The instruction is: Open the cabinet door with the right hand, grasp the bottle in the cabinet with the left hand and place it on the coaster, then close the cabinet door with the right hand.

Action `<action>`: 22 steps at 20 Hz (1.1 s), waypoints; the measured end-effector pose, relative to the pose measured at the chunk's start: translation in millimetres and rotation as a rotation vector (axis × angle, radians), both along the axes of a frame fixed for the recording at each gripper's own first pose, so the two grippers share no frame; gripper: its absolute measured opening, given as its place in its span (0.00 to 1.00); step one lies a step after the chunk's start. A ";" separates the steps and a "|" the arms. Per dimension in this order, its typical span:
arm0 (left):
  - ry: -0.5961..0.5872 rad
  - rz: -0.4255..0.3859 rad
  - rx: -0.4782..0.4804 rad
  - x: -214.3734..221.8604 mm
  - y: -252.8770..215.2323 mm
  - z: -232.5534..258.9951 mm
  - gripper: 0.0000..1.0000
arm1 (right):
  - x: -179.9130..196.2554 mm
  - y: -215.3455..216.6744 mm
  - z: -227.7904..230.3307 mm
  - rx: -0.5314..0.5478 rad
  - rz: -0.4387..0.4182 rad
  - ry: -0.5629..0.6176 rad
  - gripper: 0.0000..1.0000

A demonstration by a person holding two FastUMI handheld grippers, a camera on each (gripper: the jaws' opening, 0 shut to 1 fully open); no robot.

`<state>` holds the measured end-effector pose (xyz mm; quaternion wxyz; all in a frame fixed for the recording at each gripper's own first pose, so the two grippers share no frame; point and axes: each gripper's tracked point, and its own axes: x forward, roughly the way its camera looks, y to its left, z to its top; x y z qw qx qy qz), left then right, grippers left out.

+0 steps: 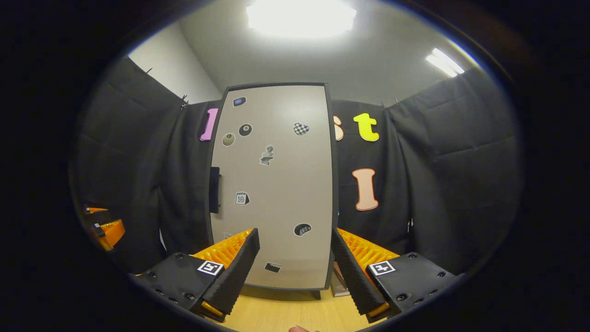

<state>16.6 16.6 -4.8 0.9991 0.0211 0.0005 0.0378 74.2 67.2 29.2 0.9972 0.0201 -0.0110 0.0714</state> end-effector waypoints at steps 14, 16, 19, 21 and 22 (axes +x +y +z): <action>0.033 0.141 0.004 4.6 120.7 -29.6 0.79 | 64.4 120.5 34.6 -0.007 0.094 -0.045 0.99; 0.037 0.165 0.004 0.8 137.2 -33.3 0.82 | 72.7 136.2 38.7 -0.005 0.108 -0.053 0.99; 0.044 0.200 0.002 -2.9 159.2 -40.0 0.79 | 86.2 159.5 44.5 0.001 0.126 -0.054 1.00; 0.049 0.219 -0.003 -7.4 173.4 -44.6 0.79 | 95.4 175.2 46.9 0.009 0.138 -0.046 0.99; 0.052 0.229 -0.005 -8.7 179.9 -46.4 0.79 | 100.1 184.1 46.7 0.011 0.147 -0.038 0.99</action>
